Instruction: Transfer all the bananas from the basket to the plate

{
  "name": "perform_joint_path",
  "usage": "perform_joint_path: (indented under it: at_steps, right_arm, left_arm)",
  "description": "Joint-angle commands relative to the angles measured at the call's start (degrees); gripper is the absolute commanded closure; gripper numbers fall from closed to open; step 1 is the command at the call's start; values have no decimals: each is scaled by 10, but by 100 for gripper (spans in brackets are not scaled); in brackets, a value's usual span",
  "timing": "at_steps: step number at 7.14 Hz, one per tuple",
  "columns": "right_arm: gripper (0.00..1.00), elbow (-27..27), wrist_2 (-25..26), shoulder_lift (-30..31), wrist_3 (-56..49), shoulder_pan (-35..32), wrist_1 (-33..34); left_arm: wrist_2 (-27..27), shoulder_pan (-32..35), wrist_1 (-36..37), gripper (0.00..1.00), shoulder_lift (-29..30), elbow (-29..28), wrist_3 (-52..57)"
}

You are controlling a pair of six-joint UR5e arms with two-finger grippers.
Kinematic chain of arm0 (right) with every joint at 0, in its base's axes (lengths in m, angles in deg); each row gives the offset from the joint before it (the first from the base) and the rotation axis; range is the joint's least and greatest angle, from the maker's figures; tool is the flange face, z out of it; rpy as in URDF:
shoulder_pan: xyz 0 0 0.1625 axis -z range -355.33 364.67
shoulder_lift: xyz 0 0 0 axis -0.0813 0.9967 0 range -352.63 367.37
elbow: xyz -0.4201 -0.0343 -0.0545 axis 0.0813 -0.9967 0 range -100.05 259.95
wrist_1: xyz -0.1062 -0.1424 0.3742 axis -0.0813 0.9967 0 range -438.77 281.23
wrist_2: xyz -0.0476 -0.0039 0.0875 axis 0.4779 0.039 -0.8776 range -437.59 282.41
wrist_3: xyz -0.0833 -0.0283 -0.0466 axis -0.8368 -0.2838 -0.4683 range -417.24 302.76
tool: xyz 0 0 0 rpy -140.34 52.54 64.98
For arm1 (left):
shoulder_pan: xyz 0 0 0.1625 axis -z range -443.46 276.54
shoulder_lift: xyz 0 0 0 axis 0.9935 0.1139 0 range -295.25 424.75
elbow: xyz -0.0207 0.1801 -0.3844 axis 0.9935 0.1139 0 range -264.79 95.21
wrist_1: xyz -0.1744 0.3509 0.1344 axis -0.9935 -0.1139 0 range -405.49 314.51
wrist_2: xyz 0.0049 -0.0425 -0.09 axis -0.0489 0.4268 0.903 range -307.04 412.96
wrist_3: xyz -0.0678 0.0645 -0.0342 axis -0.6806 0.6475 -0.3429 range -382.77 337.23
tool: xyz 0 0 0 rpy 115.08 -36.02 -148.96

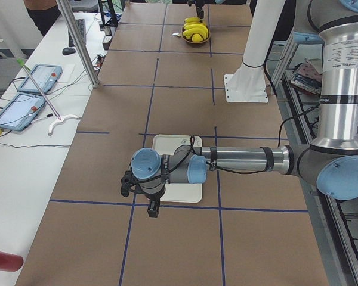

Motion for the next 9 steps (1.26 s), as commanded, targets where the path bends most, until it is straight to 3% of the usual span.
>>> perform_joint_path:
  at_steps: [1, 2, 3, 4, 6, 9]
  right_arm:
    - [61, 0, 2, 3, -2, 0, -2]
    - [83, 0, 4, 4, -5, -2, -2]
    - [94, 1, 5, 7, -7, -6, -3]
    - [100, 5, 3, 9, -10, -14, -3]
    - [100, 10, -7, 31, -58, -59, 0]
    - [100, 19, -75, 37, -152, -181, 35]
  left_arm:
    - [0, 0, 0, 0, 0, -2, -1]
    - [0, 0, 0, 0, 0, -1, -1]
    - [0, 0, 0, 0, 0, -1, -1]
    - [1, 0, 0, 0, 0, -2, -1]
    - [1, 0, 0, 0, 0, -2, -1]
    - [1, 0, 0, 0, 0, -1, -1]
